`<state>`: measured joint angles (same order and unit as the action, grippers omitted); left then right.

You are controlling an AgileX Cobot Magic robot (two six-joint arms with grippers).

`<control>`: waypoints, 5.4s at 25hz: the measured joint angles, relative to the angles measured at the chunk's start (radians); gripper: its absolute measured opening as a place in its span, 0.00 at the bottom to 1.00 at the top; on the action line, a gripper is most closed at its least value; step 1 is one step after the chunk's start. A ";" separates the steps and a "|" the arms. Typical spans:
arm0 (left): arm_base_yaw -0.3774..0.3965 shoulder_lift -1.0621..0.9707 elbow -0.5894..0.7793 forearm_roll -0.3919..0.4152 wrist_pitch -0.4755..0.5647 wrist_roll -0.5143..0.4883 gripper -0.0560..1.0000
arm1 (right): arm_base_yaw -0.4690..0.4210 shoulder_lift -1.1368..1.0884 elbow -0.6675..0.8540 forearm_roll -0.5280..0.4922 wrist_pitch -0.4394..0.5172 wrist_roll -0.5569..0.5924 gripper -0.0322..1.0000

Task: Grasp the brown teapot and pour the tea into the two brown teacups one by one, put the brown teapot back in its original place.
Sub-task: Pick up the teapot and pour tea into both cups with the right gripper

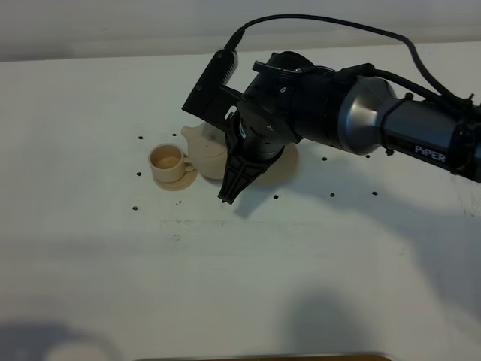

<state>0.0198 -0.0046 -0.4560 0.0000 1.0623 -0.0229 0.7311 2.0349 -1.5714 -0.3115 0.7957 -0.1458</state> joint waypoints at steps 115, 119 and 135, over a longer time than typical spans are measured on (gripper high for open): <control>0.000 0.000 0.000 0.000 0.000 0.000 0.50 | -0.140 0.262 -0.433 0.336 -0.129 -1.460 0.11; 0.000 0.000 0.000 0.000 0.000 0.000 0.50 | -0.140 0.262 -0.433 0.288 -0.125 -1.464 0.11; 0.000 0.000 0.000 0.000 0.000 0.000 0.50 | -0.122 0.262 -0.433 0.157 -0.095 -1.399 0.11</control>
<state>0.0198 -0.0046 -0.4560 0.0000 1.0623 -0.0229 0.6088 2.2973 -2.0049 -0.1548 0.7011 -1.5445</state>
